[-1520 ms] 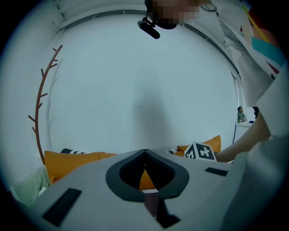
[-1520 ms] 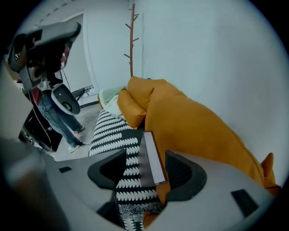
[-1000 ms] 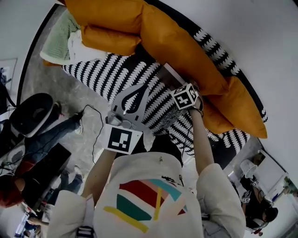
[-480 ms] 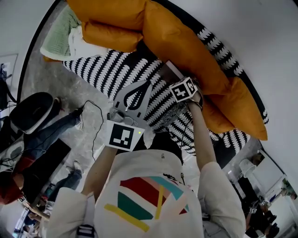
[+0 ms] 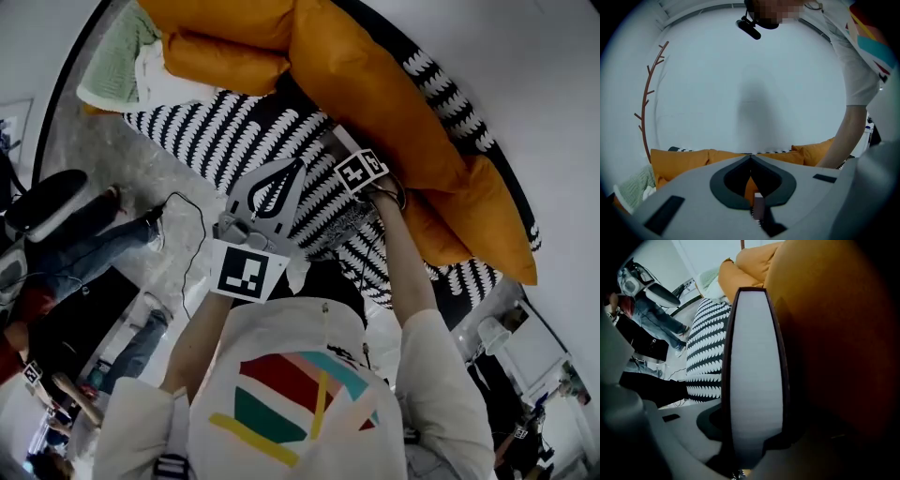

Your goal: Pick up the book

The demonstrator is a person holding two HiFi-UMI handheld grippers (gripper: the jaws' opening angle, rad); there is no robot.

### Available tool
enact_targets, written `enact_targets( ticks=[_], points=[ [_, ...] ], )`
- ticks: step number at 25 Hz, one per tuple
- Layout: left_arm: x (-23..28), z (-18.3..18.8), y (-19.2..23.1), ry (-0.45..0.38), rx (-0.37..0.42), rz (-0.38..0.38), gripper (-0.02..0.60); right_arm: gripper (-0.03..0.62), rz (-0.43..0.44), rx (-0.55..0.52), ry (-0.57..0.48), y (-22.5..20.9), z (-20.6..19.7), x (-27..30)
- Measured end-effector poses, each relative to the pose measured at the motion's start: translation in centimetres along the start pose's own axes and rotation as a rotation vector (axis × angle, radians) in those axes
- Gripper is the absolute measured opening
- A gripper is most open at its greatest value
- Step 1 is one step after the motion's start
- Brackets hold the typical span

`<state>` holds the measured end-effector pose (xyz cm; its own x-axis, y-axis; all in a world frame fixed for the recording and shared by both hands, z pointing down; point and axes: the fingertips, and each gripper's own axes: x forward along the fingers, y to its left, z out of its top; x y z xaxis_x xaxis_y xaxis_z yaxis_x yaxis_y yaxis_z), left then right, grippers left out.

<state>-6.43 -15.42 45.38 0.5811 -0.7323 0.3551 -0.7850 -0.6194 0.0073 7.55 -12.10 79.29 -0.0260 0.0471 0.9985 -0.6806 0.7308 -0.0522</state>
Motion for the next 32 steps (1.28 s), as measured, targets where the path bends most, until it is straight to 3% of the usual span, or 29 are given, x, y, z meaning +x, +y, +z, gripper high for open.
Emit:
enact_targets(
  ticks=[16,22,25,32],
  points=[
    [-1.1,-1.3,-0.2,0.022,-0.015,-0.011,0.003,0.160,0.001,-0.011,-0.011,0.0,-0.2,0.0],
    [-3.2,0.0,0.5,-0.028,0.001,0.009,0.003,0.156,-0.005,0.111,-0.075,1.8,-1.2,-1.7],
    [-4.0,0.9,0.3,-0.048,0.007,0.008,0.003,0.156,-0.010,0.191,-0.172,2.6,-1.2,-4.5],
    [-3.7,4.5,-1.9,-0.117,-0.026,-0.007,0.003,0.158,-0.077,0.305,-0.557,1.4,0.7,-16.5]
  ],
)
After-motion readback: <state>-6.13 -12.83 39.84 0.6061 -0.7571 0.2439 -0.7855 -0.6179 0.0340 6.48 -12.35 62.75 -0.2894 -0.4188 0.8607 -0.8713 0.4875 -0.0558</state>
